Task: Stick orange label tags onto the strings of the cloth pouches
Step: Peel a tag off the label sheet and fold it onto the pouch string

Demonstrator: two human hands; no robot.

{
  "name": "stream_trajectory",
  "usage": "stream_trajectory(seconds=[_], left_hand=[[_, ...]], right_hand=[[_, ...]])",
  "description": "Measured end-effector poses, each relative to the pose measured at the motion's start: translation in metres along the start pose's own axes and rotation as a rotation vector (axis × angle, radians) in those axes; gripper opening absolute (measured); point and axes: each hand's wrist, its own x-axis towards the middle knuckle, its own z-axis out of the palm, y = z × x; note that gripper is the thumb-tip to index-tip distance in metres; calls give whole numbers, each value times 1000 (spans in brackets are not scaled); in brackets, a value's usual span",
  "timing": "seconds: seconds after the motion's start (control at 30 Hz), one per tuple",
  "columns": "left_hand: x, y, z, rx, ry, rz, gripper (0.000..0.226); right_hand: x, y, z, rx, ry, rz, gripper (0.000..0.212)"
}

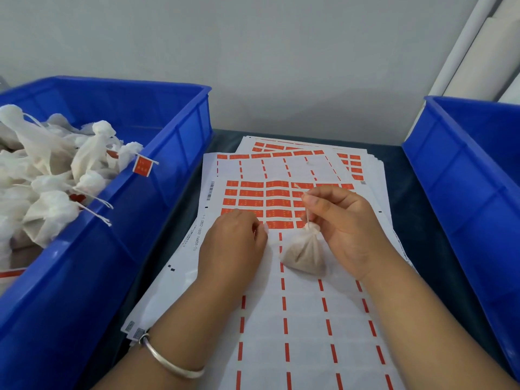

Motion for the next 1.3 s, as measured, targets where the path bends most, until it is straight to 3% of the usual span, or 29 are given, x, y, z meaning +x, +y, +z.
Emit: stream_trajectory(seconds=[0.17,0.27,0.33,0.5,0.73,0.93,1.3], left_hand=[[1,0,-3,-88,1,-68,10],[1,1,-4,-109,42,-87,10],[0,2,-6,-121,78,-80,11],[-3,7,-13,-245,131,-98,7],[-4,17,-28,-728,123,-203,6],[-9,25,-38,-1117,-36,-229,14],[-17,32,-42,-1252,-182,-246,21]], right_hand=[[-2,-8,3,-60,-27,-71,9],[-3,-9,5,-77,-67,-106,37],[-4,-11,7,-70,-110,-114,43],[-5,-15,13,-55,-184,-128,22],[-8,-11,15,-70,-264,-131,29],[-10,-14,14,-121,-225,-147,17],[-14,-20,15,-244,-75,-262,22]])
